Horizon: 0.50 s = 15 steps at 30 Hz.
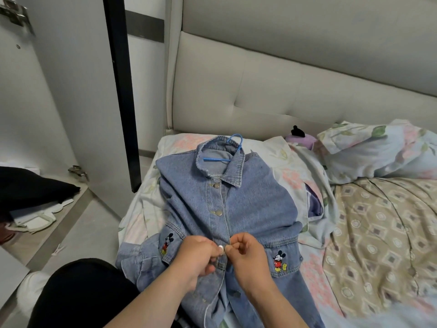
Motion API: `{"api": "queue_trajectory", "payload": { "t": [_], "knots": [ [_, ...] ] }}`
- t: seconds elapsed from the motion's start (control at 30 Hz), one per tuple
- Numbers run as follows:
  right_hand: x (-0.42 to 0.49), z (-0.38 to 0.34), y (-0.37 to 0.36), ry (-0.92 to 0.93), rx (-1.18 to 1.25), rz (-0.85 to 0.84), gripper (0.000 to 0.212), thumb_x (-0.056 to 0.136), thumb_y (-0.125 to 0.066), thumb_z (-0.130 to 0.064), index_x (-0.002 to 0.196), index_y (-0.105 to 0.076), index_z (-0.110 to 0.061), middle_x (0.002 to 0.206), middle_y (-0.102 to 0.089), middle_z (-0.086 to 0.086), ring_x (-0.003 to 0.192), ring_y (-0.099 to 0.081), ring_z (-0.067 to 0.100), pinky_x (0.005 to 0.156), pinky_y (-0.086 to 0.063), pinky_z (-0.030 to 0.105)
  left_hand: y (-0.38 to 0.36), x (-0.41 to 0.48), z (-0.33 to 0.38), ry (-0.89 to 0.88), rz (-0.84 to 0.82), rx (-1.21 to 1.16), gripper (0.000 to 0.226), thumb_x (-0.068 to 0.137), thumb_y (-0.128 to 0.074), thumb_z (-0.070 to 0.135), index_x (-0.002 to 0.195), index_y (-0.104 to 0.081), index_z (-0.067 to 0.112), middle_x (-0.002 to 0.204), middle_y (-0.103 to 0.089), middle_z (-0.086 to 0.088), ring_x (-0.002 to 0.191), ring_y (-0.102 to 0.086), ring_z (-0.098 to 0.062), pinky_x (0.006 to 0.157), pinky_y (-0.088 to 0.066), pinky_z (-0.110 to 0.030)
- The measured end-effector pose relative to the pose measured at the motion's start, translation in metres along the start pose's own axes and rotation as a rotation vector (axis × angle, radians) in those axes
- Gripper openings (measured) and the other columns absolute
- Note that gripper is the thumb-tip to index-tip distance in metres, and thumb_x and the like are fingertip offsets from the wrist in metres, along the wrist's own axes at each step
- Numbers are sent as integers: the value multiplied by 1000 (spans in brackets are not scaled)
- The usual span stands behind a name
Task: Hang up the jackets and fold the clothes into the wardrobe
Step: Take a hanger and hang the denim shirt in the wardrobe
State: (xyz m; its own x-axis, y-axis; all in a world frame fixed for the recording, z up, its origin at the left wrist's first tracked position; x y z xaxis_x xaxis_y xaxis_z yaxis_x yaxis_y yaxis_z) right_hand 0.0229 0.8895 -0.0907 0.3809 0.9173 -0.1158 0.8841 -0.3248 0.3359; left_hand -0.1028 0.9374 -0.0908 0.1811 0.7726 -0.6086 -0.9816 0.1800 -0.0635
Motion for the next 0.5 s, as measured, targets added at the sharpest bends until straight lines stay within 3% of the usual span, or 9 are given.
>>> {"api": "queue_trajectory", "payload": {
  "t": [0.13,0.23,0.3,0.37,0.43,0.5],
  "knots": [
    [2,7,-1,82,-189,18,27,86,-65,1,77,-56,-23,67,-56,-6,62,-48,3,63,-42,15,0,0,5,53,5,-28,9,83,-70,3,76,-65,7,52,-54,-2,39,-45,-9,42,-45,-19],
    [1,12,5,116,-268,90,25,86,-69,-7,75,-56,-25,68,-61,-5,62,-53,3,60,-41,13,1,-4,5,-33,18,37,8,85,-71,10,79,-67,7,65,-59,-4,51,-51,-12,46,-49,-22],
    [-7,22,19,150,-371,93,26,86,-68,-10,73,-55,-27,70,-60,-7,67,-54,4,62,-39,13,4,-12,0,-201,67,253,13,86,-70,20,76,-64,15,64,-59,3,53,-53,-10,49,-49,-25],
    [-20,38,31,168,-525,-29,25,86,-65,-13,73,-56,-32,73,-61,-9,71,-55,3,65,-37,9,7,-27,-9,-385,149,608,23,81,-69,41,71,-58,23,58,-58,9,53,-52,-3,52,-43,-23],
    [-36,55,35,133,-683,-238,12,86,-62,-20,88,-65,-32,89,-63,-11,87,-59,6,75,-39,9,9,-44,-23,-459,190,900,38,67,-59,65,72,-53,28,67,-60,19,55,-50,-1,51,-35,-20],
    [-48,69,33,105,-715,-311,24,86,-61,-23,108,-65,-32,95,-56,-16,95,-57,3,80,-37,8,8,-54,-35,-511,141,1099,46,59,-51,71,70,-45,27,69,-55,10,62,-47,-5,53,-32,-23]
  ]
}}
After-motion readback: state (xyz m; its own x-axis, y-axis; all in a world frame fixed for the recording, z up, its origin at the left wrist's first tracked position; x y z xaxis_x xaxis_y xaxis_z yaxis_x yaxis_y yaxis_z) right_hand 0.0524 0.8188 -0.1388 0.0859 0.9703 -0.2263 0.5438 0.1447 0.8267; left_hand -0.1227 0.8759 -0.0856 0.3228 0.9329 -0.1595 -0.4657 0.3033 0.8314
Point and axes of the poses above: each hand's wrist, its own x-axis towards the middle knuckle, its own y-axis out of the back of the hand, z = x × y, the point moved 1 cm from there along x, towards the middle knuckle
